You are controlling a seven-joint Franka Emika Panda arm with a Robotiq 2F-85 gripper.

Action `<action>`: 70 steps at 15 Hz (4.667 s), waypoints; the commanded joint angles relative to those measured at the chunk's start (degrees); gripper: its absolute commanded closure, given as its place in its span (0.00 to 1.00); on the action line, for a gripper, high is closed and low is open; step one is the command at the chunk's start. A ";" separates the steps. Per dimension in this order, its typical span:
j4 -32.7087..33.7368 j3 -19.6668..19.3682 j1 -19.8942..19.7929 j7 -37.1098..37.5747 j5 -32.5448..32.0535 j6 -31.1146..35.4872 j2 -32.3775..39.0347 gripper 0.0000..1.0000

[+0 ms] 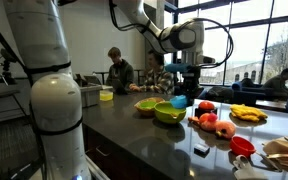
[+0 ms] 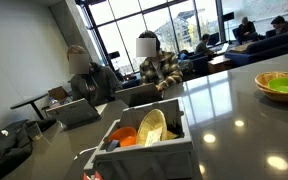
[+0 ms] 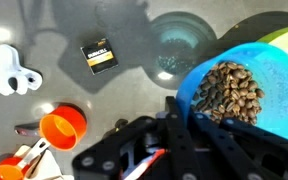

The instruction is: Pour the content in the blue bowl into the green bowl on the right

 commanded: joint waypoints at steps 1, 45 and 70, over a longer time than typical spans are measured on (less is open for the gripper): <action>3.85 0.33 0.00 5.45 -4.82 -2.37 2.85 0.99; 16.25 3.55 8.86 27.33 -23.11 -16.11 13.46 0.99; 31.14 8.16 20.56 58.96 -30.32 -37.34 25.09 0.99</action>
